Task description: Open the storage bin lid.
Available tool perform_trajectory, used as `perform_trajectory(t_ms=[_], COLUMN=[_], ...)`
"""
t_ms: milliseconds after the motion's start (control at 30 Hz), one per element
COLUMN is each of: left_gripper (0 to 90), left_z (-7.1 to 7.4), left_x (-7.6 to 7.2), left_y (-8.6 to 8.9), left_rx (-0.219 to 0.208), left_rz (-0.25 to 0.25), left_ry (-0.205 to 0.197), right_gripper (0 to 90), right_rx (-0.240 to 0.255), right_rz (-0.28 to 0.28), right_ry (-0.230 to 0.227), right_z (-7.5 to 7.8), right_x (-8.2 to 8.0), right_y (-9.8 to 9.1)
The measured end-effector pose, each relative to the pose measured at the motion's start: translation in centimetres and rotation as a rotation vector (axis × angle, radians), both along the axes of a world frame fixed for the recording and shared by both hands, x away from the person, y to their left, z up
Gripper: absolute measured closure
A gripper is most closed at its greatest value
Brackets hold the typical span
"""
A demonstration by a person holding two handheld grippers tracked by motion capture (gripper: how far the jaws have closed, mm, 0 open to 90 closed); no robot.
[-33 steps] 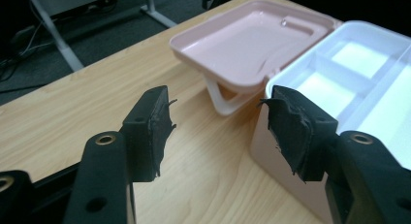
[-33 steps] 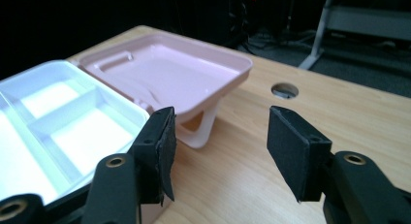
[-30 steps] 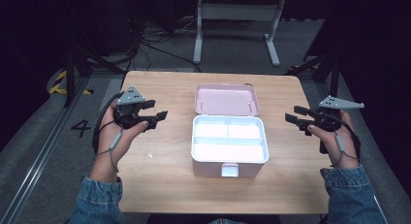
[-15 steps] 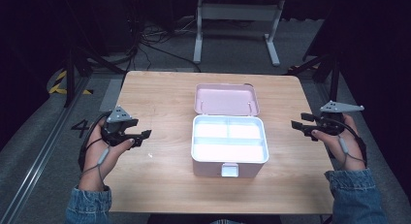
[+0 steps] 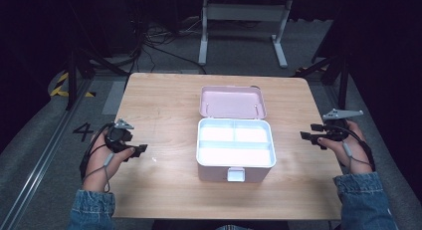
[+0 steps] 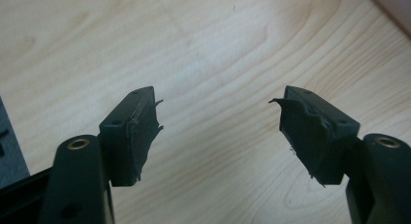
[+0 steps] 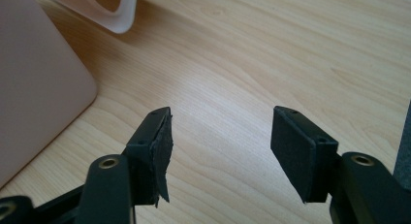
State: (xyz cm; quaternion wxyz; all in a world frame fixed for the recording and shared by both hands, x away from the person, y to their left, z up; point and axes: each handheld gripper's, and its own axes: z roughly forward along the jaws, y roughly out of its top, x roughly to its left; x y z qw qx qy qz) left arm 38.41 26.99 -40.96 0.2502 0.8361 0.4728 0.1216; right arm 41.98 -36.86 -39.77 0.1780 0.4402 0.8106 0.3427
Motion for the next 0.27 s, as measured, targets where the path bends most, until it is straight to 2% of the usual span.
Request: perform_trajectory(t_ms=[100, 167, 233, 267], left_gripper=[32.2, 32.3, 32.5, 32.5], left_z=[-0.04, 0.01, 0.09, 0.14], left_x=[-0.09, -0.27, -0.34, -0.35], left_y=[-0.37, -0.68, -0.86, -0.92], left_rx=[-0.004, 0.01, 0.042, 0.049], left_rz=[0.032, 0.052, 0.063, 0.069], left_ry=[0.078, 0.142, 0.18, 0.186], right_gripper=[41.3, 41.3, 41.3, 41.3], right_rx=[0.0, -0.007, -0.014, -0.018], right_rz=[-0.009, -0.008, -0.012, -0.016], right_ry=[0.03, 0.053, 0.078, 0.089], right_z=[-0.26, -0.4, -0.47, -0.47], right_x=[0.09, 0.09, 0.05, 0.01], right_y=[-0.02, 0.02, 0.08, 0.11])
